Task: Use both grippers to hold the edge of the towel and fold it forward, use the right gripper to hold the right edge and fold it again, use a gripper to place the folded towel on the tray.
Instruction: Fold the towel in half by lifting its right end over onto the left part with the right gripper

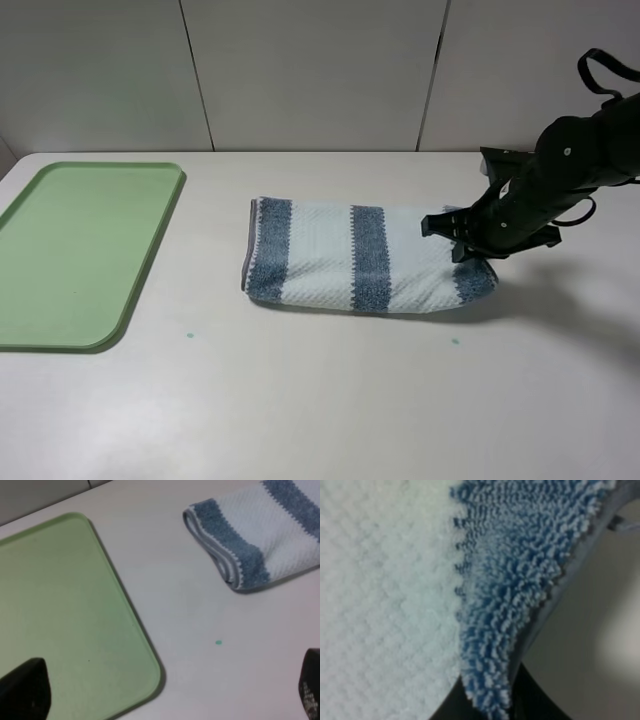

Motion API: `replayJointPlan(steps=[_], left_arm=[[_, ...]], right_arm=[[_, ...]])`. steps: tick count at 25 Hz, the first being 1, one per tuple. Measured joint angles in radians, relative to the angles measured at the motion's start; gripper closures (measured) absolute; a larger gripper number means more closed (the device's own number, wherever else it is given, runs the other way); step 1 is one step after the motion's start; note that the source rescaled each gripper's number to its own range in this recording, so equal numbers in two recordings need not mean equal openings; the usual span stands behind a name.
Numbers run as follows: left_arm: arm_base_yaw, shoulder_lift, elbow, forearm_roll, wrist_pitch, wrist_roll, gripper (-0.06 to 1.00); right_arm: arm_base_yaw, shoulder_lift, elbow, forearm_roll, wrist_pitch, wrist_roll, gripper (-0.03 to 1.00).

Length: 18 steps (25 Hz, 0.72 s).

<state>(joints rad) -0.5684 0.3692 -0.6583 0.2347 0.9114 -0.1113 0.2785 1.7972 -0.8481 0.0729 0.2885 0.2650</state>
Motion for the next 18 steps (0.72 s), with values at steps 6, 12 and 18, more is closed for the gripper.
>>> replayJointPlan(steps=[6, 12, 18], left_arm=[[0.000, 0.000, 0.000, 0.000, 0.000, 0.000, -0.06], [0.000, 0.000, 0.000, 0.000, 0.000, 0.000, -0.06], [0.000, 0.000, 0.000, 0.000, 0.000, 0.000, -0.06]], right_arm=[[-0.055, -0.057, 0.000, -0.073, 0.083, -0.001, 0.90], [-0.111, -0.115, 0.000, -0.140, 0.151, -0.003, 0.90], [-0.147, -0.146, 0.000, -0.166, 0.213, -0.027, 0.90]])
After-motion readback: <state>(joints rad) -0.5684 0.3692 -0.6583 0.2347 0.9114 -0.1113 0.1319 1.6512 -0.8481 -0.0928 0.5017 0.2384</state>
